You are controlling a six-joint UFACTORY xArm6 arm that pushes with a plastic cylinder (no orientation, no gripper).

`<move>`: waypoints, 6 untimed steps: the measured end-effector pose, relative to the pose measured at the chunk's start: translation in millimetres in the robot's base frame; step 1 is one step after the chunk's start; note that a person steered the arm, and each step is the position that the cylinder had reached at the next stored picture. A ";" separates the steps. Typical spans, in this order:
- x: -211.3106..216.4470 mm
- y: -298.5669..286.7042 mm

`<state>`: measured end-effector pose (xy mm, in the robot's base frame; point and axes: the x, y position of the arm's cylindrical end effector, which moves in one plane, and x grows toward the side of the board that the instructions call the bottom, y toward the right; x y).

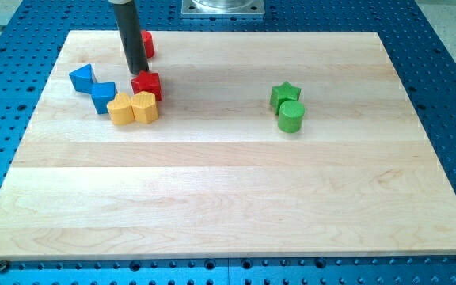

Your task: Push the red star into the hexagon

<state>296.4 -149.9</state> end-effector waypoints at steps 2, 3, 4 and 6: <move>-1.0 0.0; -1.0 0.0; -1.1 0.0; 57.5 18.3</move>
